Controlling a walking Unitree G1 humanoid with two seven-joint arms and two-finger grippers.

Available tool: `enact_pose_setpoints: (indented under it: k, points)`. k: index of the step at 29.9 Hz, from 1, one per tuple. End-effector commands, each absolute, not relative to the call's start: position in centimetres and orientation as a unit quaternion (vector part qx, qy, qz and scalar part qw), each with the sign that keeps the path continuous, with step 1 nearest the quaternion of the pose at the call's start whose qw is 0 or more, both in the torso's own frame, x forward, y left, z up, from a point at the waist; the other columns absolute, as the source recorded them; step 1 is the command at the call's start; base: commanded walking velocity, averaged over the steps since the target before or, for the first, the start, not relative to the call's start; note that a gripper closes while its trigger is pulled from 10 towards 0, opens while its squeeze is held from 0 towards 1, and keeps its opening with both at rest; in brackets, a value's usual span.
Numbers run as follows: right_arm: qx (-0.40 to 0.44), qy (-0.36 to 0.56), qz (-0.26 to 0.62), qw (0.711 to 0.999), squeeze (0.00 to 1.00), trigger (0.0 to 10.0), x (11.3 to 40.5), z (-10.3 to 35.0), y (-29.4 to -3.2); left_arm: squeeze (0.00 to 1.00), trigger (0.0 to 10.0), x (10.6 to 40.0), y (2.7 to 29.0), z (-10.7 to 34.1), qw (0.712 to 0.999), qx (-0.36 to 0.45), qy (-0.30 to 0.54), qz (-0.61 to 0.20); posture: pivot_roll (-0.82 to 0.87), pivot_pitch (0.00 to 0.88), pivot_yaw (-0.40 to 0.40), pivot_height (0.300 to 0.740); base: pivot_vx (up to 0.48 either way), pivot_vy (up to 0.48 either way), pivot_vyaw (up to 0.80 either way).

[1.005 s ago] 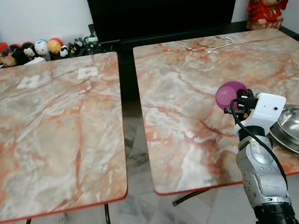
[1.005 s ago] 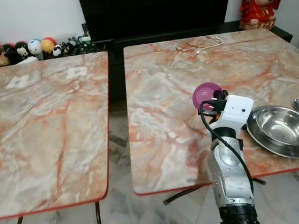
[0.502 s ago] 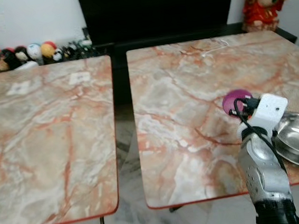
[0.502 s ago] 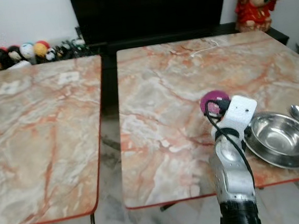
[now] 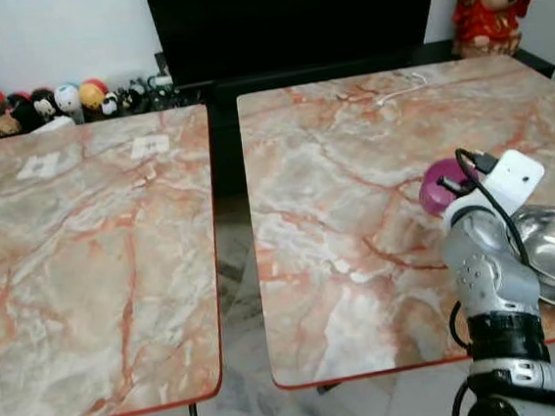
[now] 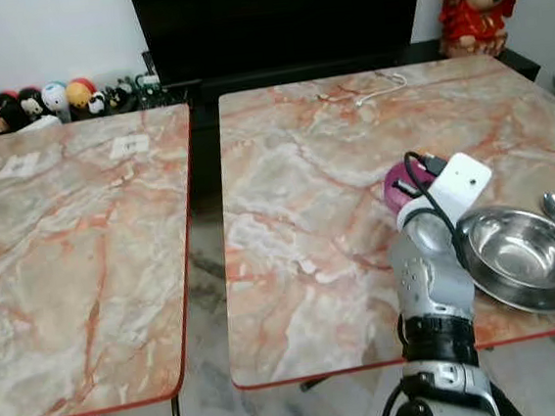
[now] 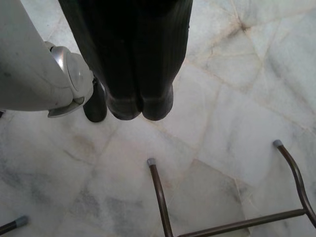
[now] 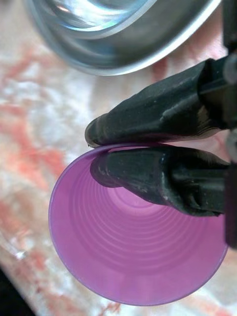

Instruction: Setting the table

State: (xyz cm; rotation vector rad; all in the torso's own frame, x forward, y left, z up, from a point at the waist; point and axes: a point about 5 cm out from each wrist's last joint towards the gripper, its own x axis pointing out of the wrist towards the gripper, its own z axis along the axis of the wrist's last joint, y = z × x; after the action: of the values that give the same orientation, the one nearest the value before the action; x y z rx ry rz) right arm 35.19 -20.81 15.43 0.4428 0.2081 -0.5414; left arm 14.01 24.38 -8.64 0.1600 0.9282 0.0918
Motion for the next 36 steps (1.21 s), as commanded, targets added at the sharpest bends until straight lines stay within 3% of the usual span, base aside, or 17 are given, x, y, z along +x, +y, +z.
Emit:
enact_pose_setpoints:
  k: [1,18,19,20,27,36]
  points:
    - [0.234,0.115,-0.264,0.928,0.0,10.0,35.5,15.4,-20.5,0.0,10.0,13.4,24.9,-8.8,0.882,0.08,0.461,0.048,-0.02,0.021,0.027,0.74,0.0,0.0,0.0]
    - [0.237,0.125,-0.318,0.909,0.0,10.0,35.1,14.9,-22.1,0.0,10.0,13.0,25.0,-8.9,0.88,0.085,0.466,0.043,-0.02,0.028,0.031,0.74,0.0,0.0,0.0]
    - [0.238,0.125,-0.319,0.909,0.01,10.0,35.1,14.9,-22.1,0.0,10.0,12.9,25.0,-8.9,0.879,0.085,0.466,0.042,-0.02,0.028,0.031,0.74,0.0,0.0,0.0]
    - [0.24,0.125,-0.319,0.908,0.2,10.0,35.1,15.0,-22.1,0.0,10.0,12.9,25.0,-8.9,0.879,0.086,0.467,0.043,-0.02,0.029,0.031,0.74,0.0,0.0,0.0]
    - [0.242,0.125,-0.317,0.908,0.16,10.0,35.1,15.1,-21.9,0.0,10.0,12.9,25.1,-8.9,0.879,0.085,0.468,0.043,-0.02,0.027,0.03,0.74,0.0,0.0,0.0]
    - [0.248,0.123,-0.312,0.909,0.23,10.0,35.3,15.3,-21.6,0.0,10.0,12.9,25.0,-8.9,0.879,0.085,0.467,0.044,-0.01,0.027,0.028,0.74,0.0,0.0,0.0]
